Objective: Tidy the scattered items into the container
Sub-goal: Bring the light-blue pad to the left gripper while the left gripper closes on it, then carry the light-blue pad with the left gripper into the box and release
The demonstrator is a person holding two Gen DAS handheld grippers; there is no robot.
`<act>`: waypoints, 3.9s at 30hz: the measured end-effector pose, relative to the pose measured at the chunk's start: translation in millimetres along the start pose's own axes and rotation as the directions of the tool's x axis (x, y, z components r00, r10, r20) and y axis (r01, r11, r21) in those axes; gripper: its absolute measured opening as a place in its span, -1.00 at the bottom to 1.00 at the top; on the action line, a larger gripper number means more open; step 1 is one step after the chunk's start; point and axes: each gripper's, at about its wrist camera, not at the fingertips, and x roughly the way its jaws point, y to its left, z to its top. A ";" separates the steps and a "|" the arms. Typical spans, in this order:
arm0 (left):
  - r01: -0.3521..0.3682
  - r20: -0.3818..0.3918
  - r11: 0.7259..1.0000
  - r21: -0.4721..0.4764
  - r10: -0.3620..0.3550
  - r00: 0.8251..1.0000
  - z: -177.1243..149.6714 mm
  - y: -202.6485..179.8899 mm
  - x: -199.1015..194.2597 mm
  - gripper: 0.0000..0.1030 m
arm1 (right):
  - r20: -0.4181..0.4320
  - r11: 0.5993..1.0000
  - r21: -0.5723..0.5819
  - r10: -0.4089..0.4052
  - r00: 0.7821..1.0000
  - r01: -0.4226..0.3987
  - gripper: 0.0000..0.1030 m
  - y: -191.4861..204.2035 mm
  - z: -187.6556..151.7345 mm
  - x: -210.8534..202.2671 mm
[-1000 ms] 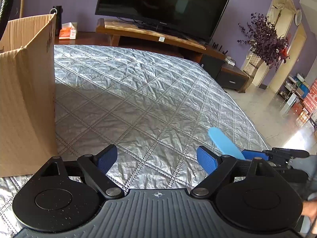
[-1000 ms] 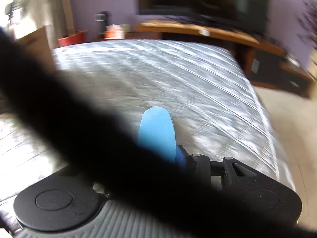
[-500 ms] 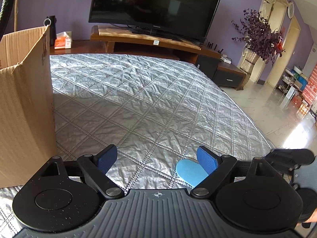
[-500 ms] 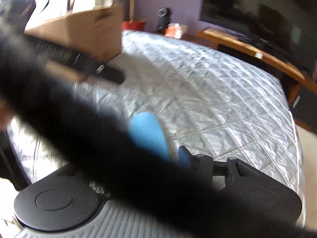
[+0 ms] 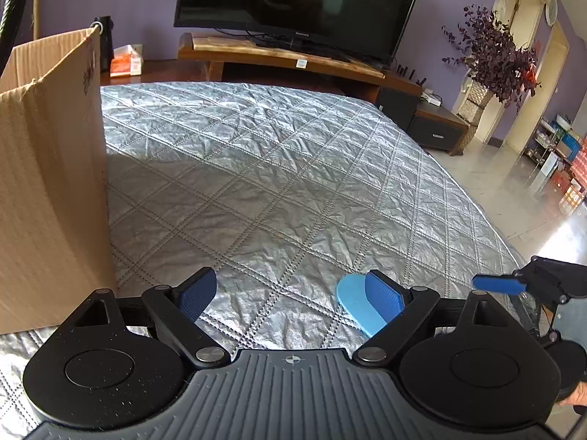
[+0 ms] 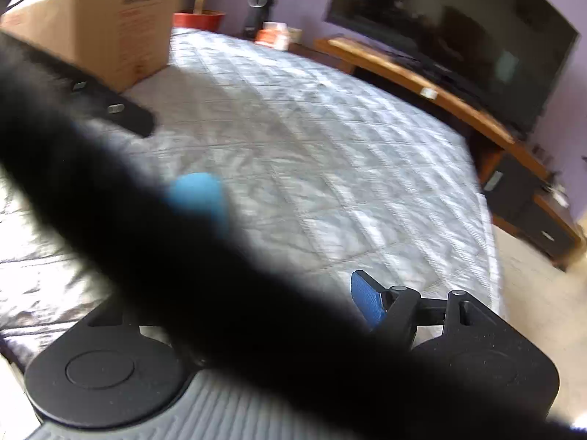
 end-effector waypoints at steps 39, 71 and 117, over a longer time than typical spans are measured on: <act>-0.061 0.075 0.972 0.226 0.045 0.996 -74.5 -52.0 11.9 0.43 | 0.185 0.958 0.283 -0.002 0.983 -0.051 0.64 -47.2 -3.1 -33.6; 0.049 0.039 0.953 0.298 -0.064 0.997 -63.1 -57.6 20.1 -0.07 | 0.180 0.963 0.269 -0.043 0.983 -0.007 0.64 -40.4 -3.8 -41.0; -0.258 0.283 0.951 0.171 0.203 0.937 82.5 97.1 -170.6 -0.08 | 0.263 0.976 0.212 -0.014 0.965 -0.043 0.71 -0.1 43.1 -28.2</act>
